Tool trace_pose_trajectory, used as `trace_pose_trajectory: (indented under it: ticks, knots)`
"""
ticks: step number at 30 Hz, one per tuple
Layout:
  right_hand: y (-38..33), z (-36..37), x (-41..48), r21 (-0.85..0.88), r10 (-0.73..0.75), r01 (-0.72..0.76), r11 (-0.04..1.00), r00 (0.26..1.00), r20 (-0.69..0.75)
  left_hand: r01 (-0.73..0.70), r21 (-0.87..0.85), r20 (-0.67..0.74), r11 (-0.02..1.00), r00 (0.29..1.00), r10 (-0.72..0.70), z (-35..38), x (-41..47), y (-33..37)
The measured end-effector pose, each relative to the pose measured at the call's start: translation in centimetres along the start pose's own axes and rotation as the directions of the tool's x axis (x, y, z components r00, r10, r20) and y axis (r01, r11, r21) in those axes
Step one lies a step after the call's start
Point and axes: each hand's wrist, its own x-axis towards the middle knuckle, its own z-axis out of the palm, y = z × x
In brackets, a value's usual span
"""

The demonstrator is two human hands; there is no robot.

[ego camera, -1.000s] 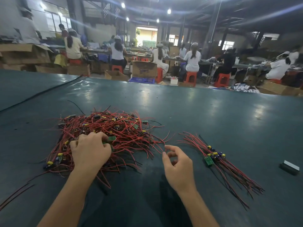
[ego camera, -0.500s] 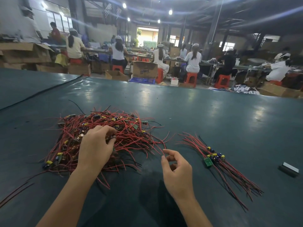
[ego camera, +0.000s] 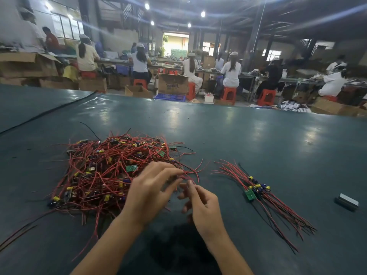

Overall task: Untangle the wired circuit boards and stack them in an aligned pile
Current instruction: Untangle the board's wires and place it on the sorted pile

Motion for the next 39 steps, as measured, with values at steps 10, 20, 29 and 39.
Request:
trace_pose_trajectory:
  ticks: [10,20,29,39]
  knots:
    - [-0.6,-0.4,0.4,0.205,0.127,-0.091,0.974,0.977,-0.172,0.038,-0.201,0.067,0.979,0.997,-0.025,2.1,-1.1,2.0]
    - [-1.5,-1.5,0.7,0.337,0.127,-0.013,0.941,0.939,-0.319,0.383,-0.178,0.365,0.907,0.881,-0.300,3.5,-1.8,2.9]
    - [0.2,-0.7,0.3,-0.042,-0.027,0.016,0.999,0.961,-0.275,0.736,-0.627,0.444,0.254,0.606,-0.660,4.1,-1.6,3.2]
    - [0.2,-0.1,0.7,0.108,0.156,-0.133,0.985,0.957,-0.244,0.738,-0.674,0.522,-0.017,0.460,-0.718,4.2,-1.4,2.5]
